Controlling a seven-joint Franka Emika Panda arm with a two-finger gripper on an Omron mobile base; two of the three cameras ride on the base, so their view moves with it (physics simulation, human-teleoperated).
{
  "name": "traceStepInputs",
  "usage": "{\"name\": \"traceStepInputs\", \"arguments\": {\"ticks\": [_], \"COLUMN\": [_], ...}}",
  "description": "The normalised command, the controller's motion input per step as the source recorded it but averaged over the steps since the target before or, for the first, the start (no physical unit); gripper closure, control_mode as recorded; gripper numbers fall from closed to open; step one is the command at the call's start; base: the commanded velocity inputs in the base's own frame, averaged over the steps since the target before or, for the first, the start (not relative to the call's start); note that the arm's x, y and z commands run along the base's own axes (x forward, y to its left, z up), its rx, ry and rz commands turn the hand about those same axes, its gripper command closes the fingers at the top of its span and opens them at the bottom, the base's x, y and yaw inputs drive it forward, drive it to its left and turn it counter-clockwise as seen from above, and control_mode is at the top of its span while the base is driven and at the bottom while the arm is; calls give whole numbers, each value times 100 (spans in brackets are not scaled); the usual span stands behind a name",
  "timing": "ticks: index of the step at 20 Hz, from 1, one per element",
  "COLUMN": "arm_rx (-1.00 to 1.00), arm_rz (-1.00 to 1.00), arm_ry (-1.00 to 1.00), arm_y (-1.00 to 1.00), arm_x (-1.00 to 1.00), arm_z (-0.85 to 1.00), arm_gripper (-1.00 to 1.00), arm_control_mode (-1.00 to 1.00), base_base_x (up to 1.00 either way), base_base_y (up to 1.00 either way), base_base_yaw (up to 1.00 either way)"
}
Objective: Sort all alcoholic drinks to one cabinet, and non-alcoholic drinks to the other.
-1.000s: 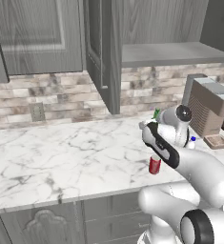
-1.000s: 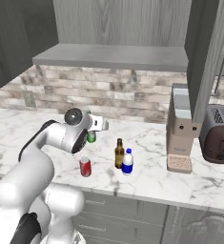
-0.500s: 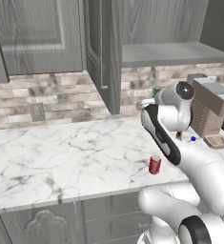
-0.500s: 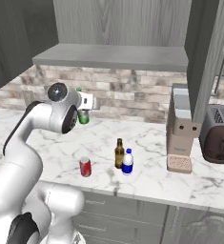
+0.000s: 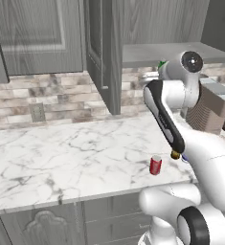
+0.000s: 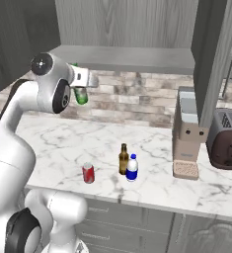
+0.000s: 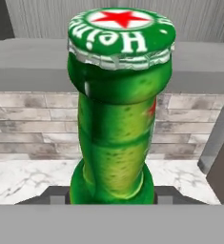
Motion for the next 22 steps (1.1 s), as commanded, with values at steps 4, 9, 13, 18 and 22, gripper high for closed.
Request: {"name": "traceStepInputs", "arguments": {"ticks": [4, 9, 13, 18, 22], "arm_rx": [1, 0, 0, 0, 2], "arm_rz": [0, 0, -2, -3, 0], "arm_ry": [-22, -25, -8, 0, 2], "arm_y": [0, 3, 9, 3, 0], "arm_x": [-15, 3, 31, 70, 78], "arm_z": [100, 86, 62, 14, -13], "arm_gripper": [100, 100, 100, 100, 100], "arm_control_mode": [-100, -100, -100, -100, -100], "base_base_x": [0, 0, 0, 0, 0], "base_base_y": [0, 0, 0, 0, 0], "base_base_yaw": [0, 0, 0, 0, 0]}}
